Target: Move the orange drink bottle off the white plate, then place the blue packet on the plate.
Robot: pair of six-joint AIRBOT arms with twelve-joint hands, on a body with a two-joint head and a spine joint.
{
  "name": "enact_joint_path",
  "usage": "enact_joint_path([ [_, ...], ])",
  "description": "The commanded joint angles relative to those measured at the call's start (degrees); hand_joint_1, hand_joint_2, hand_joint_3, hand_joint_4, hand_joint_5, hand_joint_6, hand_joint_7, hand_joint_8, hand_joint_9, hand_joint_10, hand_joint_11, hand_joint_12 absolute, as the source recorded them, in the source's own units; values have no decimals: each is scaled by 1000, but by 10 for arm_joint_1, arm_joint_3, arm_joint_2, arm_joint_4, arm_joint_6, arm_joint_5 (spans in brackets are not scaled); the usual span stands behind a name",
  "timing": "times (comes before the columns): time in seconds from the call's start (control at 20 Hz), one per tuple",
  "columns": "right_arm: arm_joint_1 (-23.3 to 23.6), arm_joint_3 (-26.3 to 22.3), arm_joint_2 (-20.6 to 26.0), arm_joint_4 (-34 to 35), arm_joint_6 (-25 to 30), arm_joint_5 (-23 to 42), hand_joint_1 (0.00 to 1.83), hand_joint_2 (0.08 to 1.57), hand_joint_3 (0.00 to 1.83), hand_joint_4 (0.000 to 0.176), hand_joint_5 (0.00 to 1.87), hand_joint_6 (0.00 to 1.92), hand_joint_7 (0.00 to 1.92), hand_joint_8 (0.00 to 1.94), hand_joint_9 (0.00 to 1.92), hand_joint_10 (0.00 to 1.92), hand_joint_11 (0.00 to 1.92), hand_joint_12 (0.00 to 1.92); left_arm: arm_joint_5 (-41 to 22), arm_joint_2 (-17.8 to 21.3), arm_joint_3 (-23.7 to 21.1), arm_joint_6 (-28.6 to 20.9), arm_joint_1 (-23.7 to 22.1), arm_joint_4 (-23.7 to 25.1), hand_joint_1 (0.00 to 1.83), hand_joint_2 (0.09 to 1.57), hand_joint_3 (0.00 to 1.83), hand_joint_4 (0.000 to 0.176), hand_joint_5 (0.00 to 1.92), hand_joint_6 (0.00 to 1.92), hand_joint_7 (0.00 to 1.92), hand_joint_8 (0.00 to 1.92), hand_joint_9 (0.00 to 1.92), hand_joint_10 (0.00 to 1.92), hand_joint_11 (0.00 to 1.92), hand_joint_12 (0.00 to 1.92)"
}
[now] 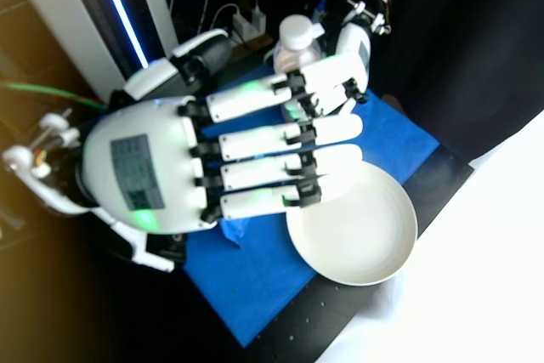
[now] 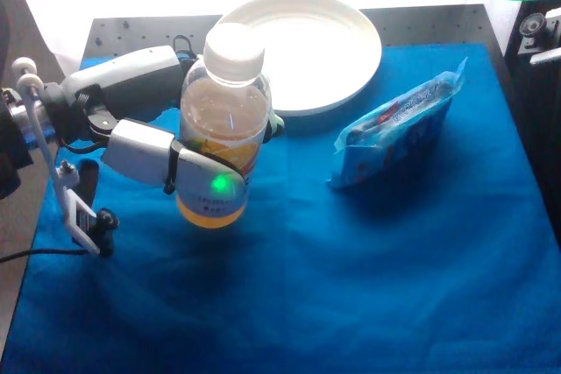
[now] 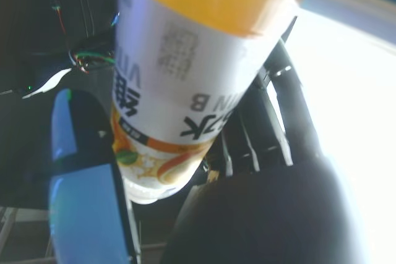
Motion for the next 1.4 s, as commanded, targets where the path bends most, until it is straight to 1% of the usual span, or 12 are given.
enact_joint_path([
  [0.0, 9, -1, -1, 26, 5, 62, 486, 844, 2, 129, 48, 1, 164, 2, 163, 2, 0, 685, -72, 1, -2, -13, -4, -41, 1014, 1160, 0, 0, 646, 543, 780, 5, 806, 7, 472, 755],
  [0.1, 9, -1, -1, 26, 5, 62, 479, 846, 0, 122, 43, 0, 156, 2, 143, 2, 0, 627, -72, 3, -4, -13, -1, -41, 924, 1091, 0, 0, 603, 7, 611, 0, 650, 0, 194, 942],
  [0.3, 9, -1, -1, 26, 5, 62, 489, 846, 0, 129, 49, 2, 148, 0, 132, 2, 0, 597, -71, 11, -9, -13, 5, -39, 836, 999, 0, 16, 479, 0, 449, 0, 468, 0, 98, 891],
  [0.4, 9, -1, -1, 26, 5, 62, 465, 823, 0, 151, 58, 2, 170, 4, 147, 5, 0, 618, -69, 17, -12, -13, 6, -36, 870, 934, 0, 61, 296, 0, 232, 2, 228, 2, 6, 582],
  [0.45, 9, -1, -1, 26, 5, 62, 468, 843, 7, 148, 47, 0, 173, 3, 143, 2, 0, 630, -69, 19, -13, -13, 7, -36, 873, 894, 0, 139, 174, 1, 98, 6, 69, 7, 0, 234],
  [0.6, 9, -1, -1, 26, 5, 62, 480, 842, 0, 145, 49, 1, 159, 1, 142, 0, 0, 680, -65, 25, -14, -13, 9, -34, 823, 854, 0, 171, 14, 0, 4, 0, 3, 0, 0, 26],
  [0.95, 9, -1, -1, 25, 5, 62, 501, 826, 0, 165, 38, 1, 149, 0, 119, 0, 0, 783, -58, 48, -19, -12, 14, -36, 594, 827, 0, 176, 0, 0, 0, 0, 0, 0, 0, 0],
  [1.05, 9, -3, 1, 19, 5, 61, 543, 822, 0, 151, 23, 0, 103, 2, 73, 3, 0, 660, -55, 59, -23, -6, 18, -40, 574, 816, 0, 176, 0, 0, 0, 0, 0, 0, 0, 0],
  [1.1, 9, -6, 4, 10, 5, 56, 567, 806, 0, 124, 4, 1, 89, 1, 83, 12, 0, 629, -53, 67, -27, 0, 20, -44, 554, 743, 0, 176, 0, 0, 0, 0, 0, 0, 0, 0],
  [1.2, 9, -9, 6, -6, 6, 38, 548, 766, 0, 122, 7, 1, 112, 4, 85, 8, 0, 595, -49, 84, -36, 13, 27, -54, 537, 745, 0, 176, 0, 0, 0, 0, 0, 0, 0, 0],
  [1.25, 9, -10, 6, -17, 6, 27, 649, 731, 0, 99, 22, 2, 73, 5, 22, 7, 0, 356, -50, 90, -40, 22, 31, -61, 549, 731, 0, 176, 0, 0, 0, 0, 0, 0, 0, 0],
  [1.35, 9, -10, 4, -54, 6, -11, 655, 636, 0, 49, 97, 5, 138, 6, 77, 3, 0, 385, -53, 106, -51, 58, 45, -94, 558, 709, 0, 176, 0, 0, 0, 0, 0, 0, 0, 0],
])
